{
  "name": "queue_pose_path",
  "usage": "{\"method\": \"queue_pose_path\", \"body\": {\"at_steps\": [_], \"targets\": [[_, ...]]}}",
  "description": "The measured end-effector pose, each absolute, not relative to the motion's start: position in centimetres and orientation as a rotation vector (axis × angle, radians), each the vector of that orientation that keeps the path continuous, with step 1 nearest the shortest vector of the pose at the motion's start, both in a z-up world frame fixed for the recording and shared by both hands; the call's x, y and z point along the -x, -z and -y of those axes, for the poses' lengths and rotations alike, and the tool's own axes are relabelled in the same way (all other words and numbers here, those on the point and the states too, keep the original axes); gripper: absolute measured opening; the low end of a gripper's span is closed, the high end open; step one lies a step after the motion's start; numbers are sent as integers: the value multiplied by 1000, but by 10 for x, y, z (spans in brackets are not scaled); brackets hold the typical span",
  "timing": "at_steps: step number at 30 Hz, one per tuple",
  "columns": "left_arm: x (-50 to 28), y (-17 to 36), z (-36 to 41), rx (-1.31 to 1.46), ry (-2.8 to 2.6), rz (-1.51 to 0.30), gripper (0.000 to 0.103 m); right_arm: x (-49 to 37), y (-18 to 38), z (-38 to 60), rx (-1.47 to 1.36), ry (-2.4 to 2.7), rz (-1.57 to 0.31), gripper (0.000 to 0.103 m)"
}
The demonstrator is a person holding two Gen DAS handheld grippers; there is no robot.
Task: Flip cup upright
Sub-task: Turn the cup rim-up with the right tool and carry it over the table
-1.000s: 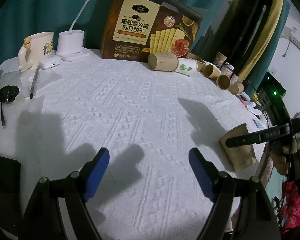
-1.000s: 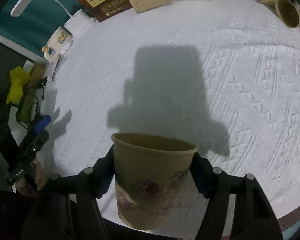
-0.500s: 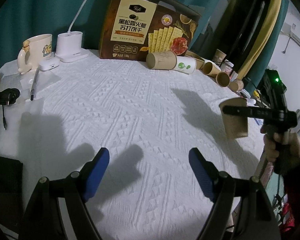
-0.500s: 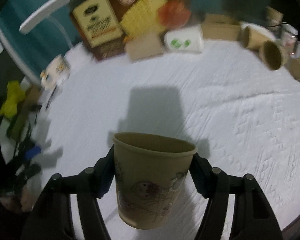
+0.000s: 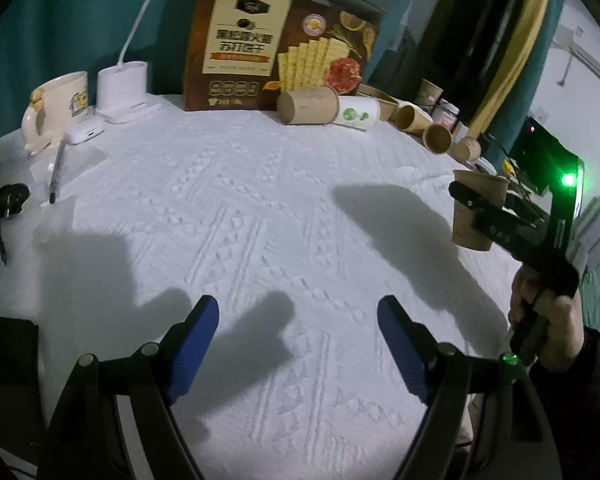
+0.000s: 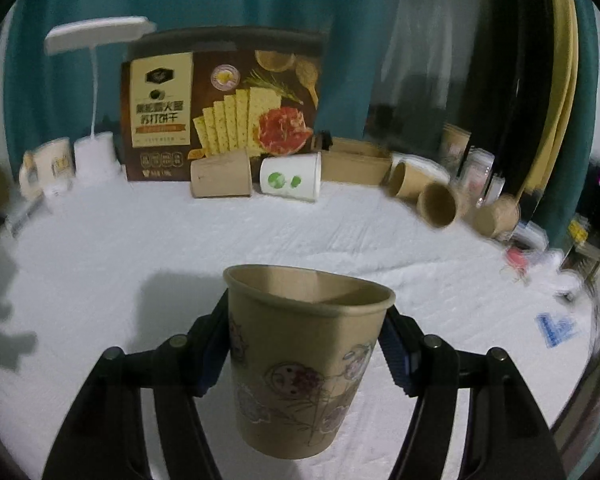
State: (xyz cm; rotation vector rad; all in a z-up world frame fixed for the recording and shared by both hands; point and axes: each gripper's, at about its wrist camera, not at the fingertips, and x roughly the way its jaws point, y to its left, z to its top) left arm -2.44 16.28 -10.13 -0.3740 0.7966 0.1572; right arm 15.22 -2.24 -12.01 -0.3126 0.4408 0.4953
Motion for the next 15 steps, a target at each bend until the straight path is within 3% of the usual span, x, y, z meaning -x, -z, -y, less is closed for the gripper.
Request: {"method": "queue_pose_path", "body": {"at_steps": [15], "targets": [[21,109,-137,328,-106,-836,82,-106,151,49,280,-504,-412,64]]}}
